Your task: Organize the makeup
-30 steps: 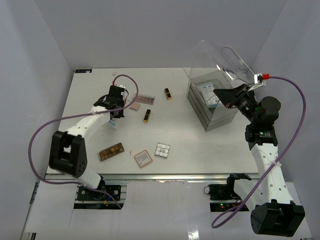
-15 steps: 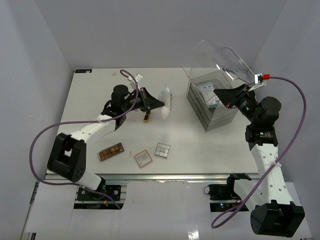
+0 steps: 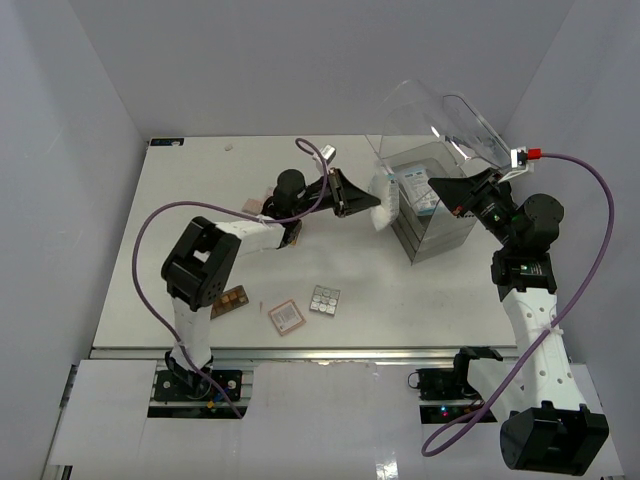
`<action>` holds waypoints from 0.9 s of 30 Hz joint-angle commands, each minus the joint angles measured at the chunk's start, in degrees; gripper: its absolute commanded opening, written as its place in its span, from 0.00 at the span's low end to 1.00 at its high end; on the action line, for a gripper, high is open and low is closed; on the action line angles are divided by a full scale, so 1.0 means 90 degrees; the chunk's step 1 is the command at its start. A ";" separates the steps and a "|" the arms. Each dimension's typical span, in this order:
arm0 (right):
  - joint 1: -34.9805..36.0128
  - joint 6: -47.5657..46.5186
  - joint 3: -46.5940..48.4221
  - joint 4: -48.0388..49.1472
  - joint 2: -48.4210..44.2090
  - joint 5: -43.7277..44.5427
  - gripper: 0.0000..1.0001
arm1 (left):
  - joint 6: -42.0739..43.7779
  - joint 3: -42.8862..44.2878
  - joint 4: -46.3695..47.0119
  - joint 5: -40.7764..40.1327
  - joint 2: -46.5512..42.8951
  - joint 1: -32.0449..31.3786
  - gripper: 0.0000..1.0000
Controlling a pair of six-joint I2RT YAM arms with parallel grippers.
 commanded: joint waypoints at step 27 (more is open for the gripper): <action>-0.0059 0.0128 -0.0029 0.0601 -0.0194 -0.0090 0.12 | -0.2864 0.3844 0.1522 -0.0711 0.2974 -0.0422 0.12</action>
